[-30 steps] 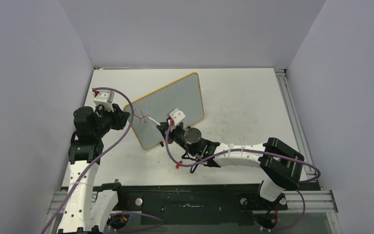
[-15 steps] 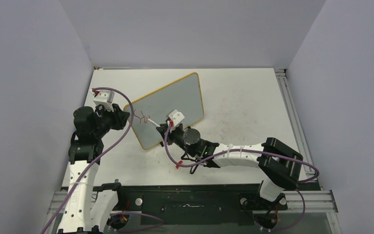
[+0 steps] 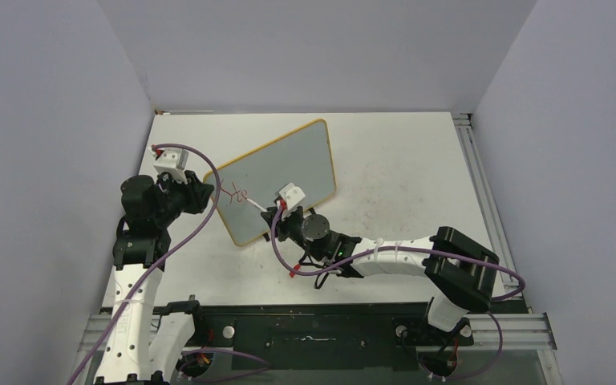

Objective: Write a sentence on the whiteboard

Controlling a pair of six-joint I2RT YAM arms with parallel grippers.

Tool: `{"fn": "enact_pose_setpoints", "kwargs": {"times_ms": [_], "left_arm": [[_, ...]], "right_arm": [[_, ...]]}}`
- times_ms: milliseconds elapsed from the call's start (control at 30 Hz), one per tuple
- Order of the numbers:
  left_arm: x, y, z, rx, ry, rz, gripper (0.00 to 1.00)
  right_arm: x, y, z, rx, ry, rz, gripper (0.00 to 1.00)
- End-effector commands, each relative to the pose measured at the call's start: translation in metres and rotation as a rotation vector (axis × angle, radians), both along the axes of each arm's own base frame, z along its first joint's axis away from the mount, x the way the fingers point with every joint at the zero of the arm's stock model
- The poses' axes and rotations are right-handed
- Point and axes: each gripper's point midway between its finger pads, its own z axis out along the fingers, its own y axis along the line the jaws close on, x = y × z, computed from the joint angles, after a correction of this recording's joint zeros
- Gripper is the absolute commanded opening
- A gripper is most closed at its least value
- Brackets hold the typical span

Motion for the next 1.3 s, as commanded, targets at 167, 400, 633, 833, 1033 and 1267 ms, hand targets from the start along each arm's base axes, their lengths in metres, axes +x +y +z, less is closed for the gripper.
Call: {"fn": "enact_pose_setpoints", "kwargs": {"times_ms": [167,400,633,833,1033,1267], "left_arm": [[-0.001,-0.005,0.011,-0.004,-0.039,-0.029,0.24],[-0.001,-0.005,0.011,-0.003,-0.040,-0.030,0.24],[-0.001,-0.006,0.011,-0.003,-0.042,-0.032,0.24],[-0.001,-0.006,0.011,-0.004,-0.042,-0.035,0.24],[-0.001,-0.006,0.011,-0.004,-0.041,-0.034,0.24],[-0.001,-0.006,0.012,-0.004,-0.043,-0.035,0.24]], "right_arm": [[0.007,-0.010,0.022,0.053,-0.036,-0.064,0.05],[0.004,-0.014,0.035,0.076,-0.055,-0.063,0.05],[-0.001,-0.015,0.058,0.108,-0.086,-0.044,0.05],[0.005,-0.010,0.059,0.094,-0.102,-0.053,0.05],[0.007,-0.005,0.056,0.085,-0.109,-0.051,0.05],[0.008,-0.002,0.056,0.089,-0.113,-0.049,0.05]]}}
